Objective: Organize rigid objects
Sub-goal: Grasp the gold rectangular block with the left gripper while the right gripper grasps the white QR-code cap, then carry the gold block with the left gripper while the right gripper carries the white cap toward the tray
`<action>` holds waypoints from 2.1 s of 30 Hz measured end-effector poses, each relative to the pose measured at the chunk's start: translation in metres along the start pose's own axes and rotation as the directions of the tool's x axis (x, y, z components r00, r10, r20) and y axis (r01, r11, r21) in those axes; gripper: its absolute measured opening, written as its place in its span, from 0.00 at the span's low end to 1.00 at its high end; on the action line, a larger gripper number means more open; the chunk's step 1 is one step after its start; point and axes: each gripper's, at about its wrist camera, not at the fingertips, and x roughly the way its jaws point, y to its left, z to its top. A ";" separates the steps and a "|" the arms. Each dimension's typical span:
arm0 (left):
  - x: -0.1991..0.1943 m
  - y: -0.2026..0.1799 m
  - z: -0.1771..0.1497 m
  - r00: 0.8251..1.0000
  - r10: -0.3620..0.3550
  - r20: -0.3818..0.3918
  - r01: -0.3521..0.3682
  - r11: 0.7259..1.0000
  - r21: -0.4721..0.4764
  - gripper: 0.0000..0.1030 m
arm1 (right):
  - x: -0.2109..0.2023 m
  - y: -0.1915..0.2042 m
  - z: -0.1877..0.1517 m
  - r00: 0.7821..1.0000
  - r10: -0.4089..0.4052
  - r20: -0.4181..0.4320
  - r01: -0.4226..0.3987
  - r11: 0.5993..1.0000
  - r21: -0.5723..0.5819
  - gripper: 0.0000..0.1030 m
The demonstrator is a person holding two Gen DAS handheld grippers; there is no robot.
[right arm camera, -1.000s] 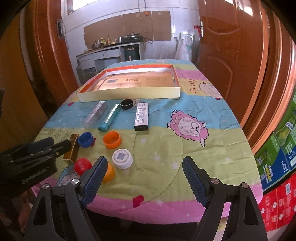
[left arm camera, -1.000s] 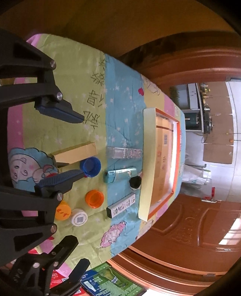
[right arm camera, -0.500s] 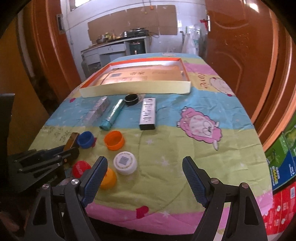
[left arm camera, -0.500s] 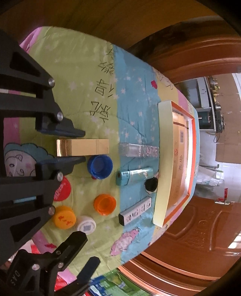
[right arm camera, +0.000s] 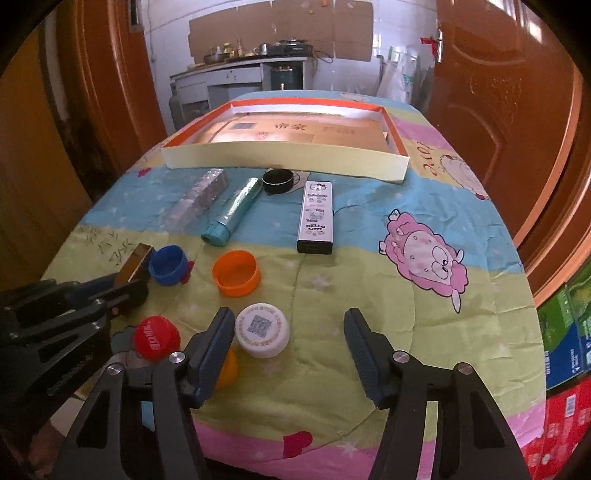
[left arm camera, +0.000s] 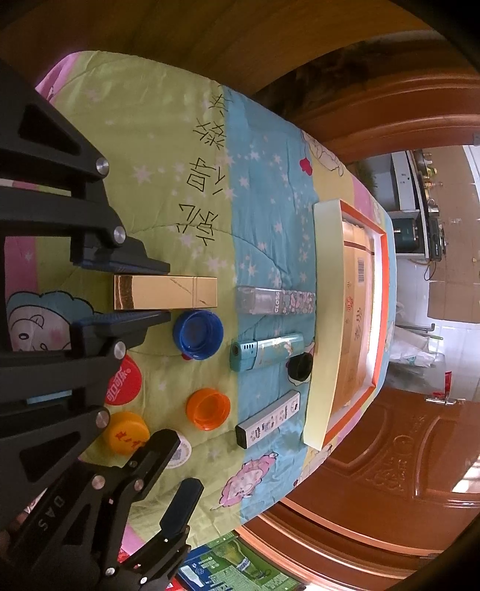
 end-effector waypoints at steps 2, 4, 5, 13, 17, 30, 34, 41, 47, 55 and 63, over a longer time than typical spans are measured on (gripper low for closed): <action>0.000 0.000 0.000 1.000 -0.004 0.001 0.004 1.000 0.001 0.18 | 0.000 0.000 0.000 1.000 -0.003 -0.005 0.003 1.000 -0.006 0.50; 0.000 0.001 0.000 1.000 -0.009 0.002 0.009 1.000 0.000 0.18 | 0.003 0.001 0.000 1.000 -0.002 -0.021 0.001 1.000 -0.016 0.36; 0.000 0.002 0.000 1.000 -0.015 0.003 0.015 1.000 -0.003 0.18 | 0.002 0.001 0.000 1.000 -0.009 -0.019 0.008 1.000 -0.019 0.32; -0.004 0.010 0.003 1.000 -0.020 0.018 0.020 0.999 -0.025 0.18 | -0.007 -0.002 0.001 1.000 0.006 0.007 -0.006 1.000 -0.009 0.30; -0.010 0.012 0.009 0.999 -0.019 0.034 0.020 0.999 -0.031 0.18 | -0.012 -0.004 0.004 1.000 0.018 0.017 -0.018 1.000 -0.002 0.30; -0.033 0.014 0.043 0.994 -0.020 0.105 0.019 1.000 0.011 0.18 | -0.037 -0.025 0.029 0.994 -0.013 0.106 0.014 1.000 -0.003 0.30; -0.035 0.015 0.058 0.993 -0.036 0.112 0.034 0.999 0.023 0.18 | -0.039 -0.029 0.040 0.992 -0.020 0.122 0.023 1.000 -0.019 0.30; -0.034 0.017 0.088 0.992 -0.025 0.127 0.019 0.999 0.048 0.18 | -0.042 -0.038 0.068 0.988 -0.022 0.153 0.030 0.998 -0.054 0.30; -0.029 0.019 0.113 0.990 -0.015 0.141 0.009 0.999 0.046 0.18 | -0.044 -0.042 0.095 0.982 -0.022 0.187 0.042 0.994 -0.102 0.30; -0.014 0.014 0.151 0.991 -0.029 0.129 0.021 0.998 0.060 0.18 | -0.034 -0.044 0.132 0.981 0.012 0.194 0.018 0.988 -0.152 0.30; 0.014 0.005 0.192 0.995 -0.039 0.088 0.032 0.997 0.073 0.18 | -0.012 -0.056 0.181 0.981 0.070 0.179 -0.039 0.984 -0.171 0.30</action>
